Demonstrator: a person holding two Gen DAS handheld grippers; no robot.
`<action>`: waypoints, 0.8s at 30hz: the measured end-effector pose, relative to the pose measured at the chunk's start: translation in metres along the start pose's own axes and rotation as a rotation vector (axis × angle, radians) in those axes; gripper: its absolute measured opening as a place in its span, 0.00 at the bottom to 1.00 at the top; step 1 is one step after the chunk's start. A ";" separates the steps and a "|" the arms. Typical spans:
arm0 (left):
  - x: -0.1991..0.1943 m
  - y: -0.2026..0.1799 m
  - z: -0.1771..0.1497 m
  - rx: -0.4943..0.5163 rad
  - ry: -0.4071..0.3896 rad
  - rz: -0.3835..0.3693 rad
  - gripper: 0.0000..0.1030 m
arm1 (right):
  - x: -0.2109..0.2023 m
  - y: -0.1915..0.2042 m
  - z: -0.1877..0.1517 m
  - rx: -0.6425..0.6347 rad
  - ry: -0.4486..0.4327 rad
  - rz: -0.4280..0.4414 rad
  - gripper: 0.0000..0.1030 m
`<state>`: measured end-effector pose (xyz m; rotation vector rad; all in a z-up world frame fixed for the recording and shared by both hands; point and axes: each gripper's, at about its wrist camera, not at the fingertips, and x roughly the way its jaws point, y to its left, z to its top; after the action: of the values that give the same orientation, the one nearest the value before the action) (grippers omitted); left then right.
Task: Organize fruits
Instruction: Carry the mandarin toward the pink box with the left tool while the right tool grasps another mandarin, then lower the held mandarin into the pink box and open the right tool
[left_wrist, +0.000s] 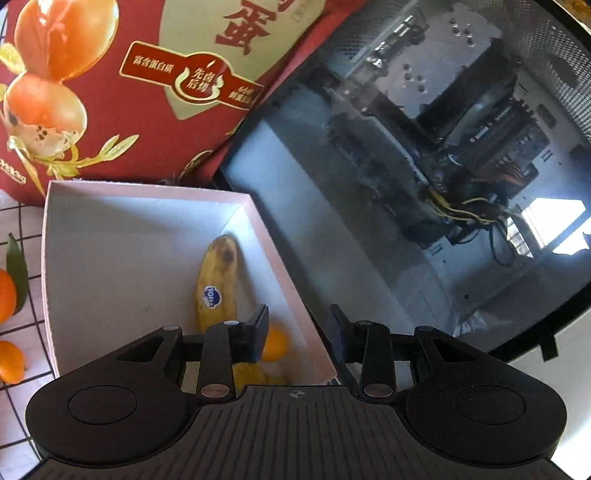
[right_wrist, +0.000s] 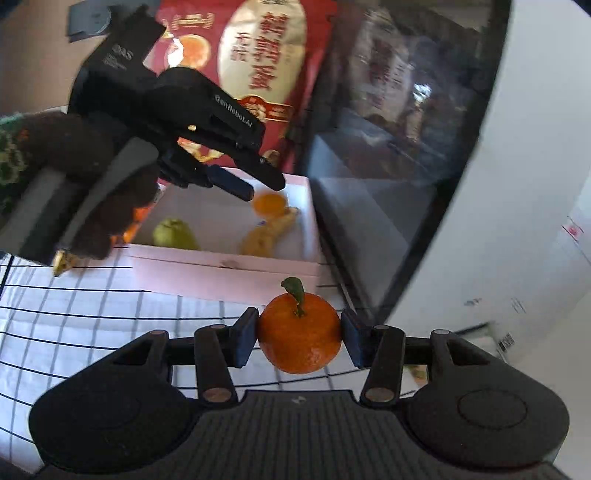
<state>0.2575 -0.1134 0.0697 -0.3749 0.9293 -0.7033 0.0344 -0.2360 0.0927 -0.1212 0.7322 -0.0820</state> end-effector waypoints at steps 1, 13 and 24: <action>-0.003 0.002 -0.001 0.001 -0.007 -0.005 0.37 | 0.003 -0.003 0.000 0.004 0.005 -0.003 0.47; -0.109 0.042 -0.055 0.061 -0.169 0.206 0.37 | 0.052 0.005 0.045 -0.039 -0.009 0.087 0.47; -0.164 0.082 -0.129 -0.056 -0.136 0.345 0.37 | 0.150 0.032 0.086 -0.135 -0.025 0.037 0.47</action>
<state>0.1163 0.0589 0.0485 -0.2977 0.8587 -0.3328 0.2046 -0.2152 0.0527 -0.2372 0.7147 0.0042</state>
